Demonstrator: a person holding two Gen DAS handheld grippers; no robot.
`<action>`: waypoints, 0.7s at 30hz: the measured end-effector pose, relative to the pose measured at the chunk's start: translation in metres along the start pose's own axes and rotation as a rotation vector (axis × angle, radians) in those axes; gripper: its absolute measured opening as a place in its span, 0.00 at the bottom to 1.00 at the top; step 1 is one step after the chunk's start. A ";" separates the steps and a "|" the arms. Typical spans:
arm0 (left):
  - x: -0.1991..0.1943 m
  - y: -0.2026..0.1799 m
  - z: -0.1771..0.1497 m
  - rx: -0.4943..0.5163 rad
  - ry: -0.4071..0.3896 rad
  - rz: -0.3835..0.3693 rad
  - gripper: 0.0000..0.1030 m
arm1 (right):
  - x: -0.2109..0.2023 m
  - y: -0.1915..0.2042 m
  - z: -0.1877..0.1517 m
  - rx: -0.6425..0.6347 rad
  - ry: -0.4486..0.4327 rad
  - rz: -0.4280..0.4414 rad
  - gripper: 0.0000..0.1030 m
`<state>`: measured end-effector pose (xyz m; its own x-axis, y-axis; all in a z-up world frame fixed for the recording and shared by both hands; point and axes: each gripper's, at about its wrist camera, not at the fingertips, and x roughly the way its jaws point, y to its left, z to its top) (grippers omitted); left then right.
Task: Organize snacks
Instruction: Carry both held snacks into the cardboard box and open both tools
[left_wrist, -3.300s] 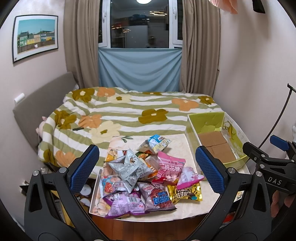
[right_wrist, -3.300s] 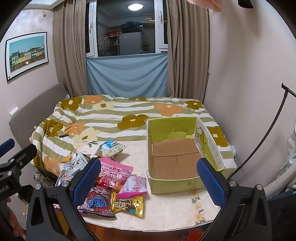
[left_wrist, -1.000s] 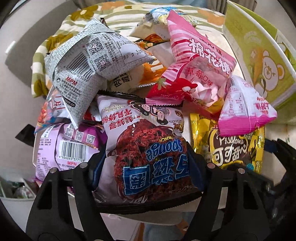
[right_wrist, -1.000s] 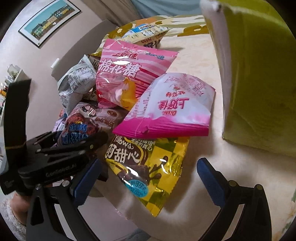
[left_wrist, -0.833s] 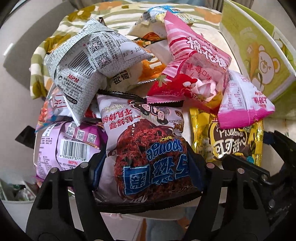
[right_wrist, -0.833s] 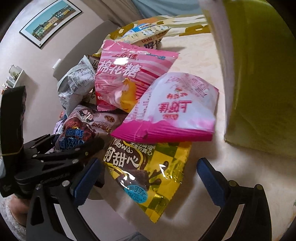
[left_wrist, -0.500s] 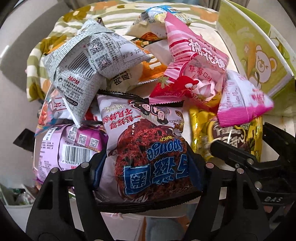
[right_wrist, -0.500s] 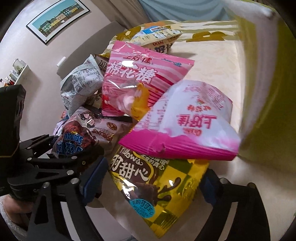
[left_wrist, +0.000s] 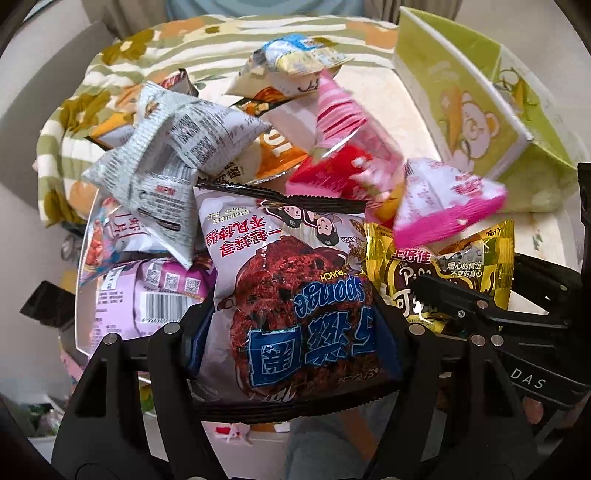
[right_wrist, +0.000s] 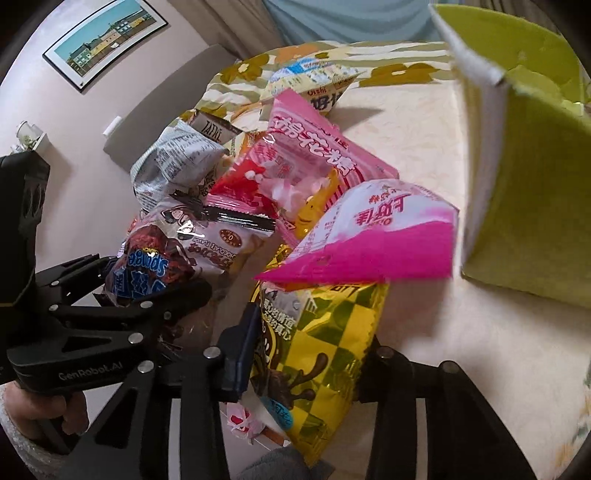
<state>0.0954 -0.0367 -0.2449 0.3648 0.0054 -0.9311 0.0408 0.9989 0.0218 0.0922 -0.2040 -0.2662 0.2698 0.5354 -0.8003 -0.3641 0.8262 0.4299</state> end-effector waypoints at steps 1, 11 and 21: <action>-0.006 0.002 -0.001 0.004 -0.008 -0.008 0.65 | -0.003 0.001 -0.001 0.000 -0.006 -0.009 0.35; -0.059 0.015 -0.012 0.005 -0.094 -0.073 0.65 | -0.036 0.047 0.002 0.010 -0.080 -0.068 0.35; -0.123 0.032 0.029 0.060 -0.273 -0.166 0.65 | -0.101 0.086 0.030 0.023 -0.245 -0.141 0.35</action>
<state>0.0786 -0.0069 -0.1189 0.5838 -0.1780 -0.7921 0.1724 0.9806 -0.0932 0.0605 -0.1813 -0.1354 0.5247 0.4391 -0.7293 -0.2882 0.8978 0.3331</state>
